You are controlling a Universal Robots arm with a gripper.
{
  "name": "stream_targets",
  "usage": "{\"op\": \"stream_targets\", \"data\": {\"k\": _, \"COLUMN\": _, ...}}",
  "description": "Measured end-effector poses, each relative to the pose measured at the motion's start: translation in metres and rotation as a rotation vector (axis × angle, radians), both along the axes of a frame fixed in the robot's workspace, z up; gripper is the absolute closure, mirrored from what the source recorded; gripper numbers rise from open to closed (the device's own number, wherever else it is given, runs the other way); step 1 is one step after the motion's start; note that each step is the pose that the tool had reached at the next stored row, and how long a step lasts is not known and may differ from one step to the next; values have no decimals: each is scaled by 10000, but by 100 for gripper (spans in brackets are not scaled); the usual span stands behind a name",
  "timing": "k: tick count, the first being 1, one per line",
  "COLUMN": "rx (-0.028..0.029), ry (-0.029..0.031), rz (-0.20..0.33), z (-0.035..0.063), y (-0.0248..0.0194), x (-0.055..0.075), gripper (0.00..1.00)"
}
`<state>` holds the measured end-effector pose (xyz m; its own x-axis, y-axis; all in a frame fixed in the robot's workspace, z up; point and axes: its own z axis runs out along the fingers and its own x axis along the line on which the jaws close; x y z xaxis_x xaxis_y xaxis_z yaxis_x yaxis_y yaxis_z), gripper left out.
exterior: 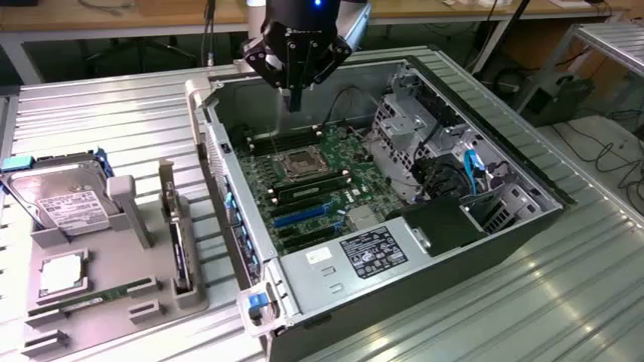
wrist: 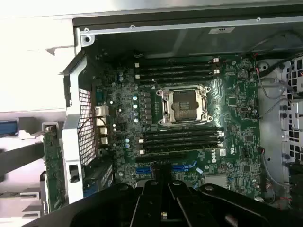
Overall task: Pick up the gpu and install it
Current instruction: 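Reach for the gpu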
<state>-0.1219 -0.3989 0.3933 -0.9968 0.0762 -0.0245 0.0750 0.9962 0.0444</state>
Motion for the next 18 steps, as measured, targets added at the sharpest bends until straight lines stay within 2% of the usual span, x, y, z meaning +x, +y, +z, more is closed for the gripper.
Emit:
{"op": "stream_targets", "data": {"k": 1, "rx": 0, "ry": 0, "rz": -1, "z": 0, "y": 0, "x": -33, "gripper": 89}}
{"op": "stream_targets", "data": {"k": 5, "rx": 1, "ry": -5, "rz": 0, "z": -1, "y": 0, "x": -383, "gripper": 89}}
{"op": "stream_targets", "data": {"k": 18, "rx": 0, "ry": -4, "rz": -1, "z": -1, "y": 0, "x": -500, "gripper": 89}}
